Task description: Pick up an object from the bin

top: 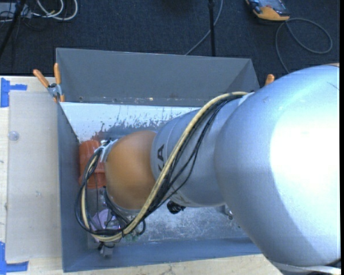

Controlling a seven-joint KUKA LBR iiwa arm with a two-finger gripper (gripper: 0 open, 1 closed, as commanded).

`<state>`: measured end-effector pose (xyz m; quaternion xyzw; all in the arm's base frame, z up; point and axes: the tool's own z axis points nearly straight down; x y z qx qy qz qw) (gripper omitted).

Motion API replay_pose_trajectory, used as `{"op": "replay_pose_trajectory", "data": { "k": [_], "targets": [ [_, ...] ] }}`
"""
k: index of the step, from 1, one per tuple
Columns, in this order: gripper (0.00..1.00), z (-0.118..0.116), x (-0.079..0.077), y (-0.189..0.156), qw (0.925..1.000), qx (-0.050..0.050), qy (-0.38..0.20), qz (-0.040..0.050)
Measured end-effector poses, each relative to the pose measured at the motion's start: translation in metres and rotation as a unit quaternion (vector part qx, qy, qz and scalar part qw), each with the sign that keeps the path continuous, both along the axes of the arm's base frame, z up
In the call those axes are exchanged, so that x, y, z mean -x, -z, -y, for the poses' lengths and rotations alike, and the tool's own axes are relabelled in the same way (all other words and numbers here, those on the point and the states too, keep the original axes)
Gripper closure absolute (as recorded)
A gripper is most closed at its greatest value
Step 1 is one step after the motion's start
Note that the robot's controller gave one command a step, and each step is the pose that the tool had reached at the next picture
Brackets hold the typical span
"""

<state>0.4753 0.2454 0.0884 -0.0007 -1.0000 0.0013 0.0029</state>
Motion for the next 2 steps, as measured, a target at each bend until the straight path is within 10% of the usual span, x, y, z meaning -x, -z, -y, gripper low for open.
{"op": "replay_pose_trajectory", "data": {
  "k": [1, 2],
  "targets": [
    [0.00, 0.035, -0.003, 0.012, 0.9999, -0.003, -0.014, 0.0062],
    [1.00, 0.001, -0.016, 0.010, 1.0000, 0.000, -0.008, -0.0008]
  ]
}}
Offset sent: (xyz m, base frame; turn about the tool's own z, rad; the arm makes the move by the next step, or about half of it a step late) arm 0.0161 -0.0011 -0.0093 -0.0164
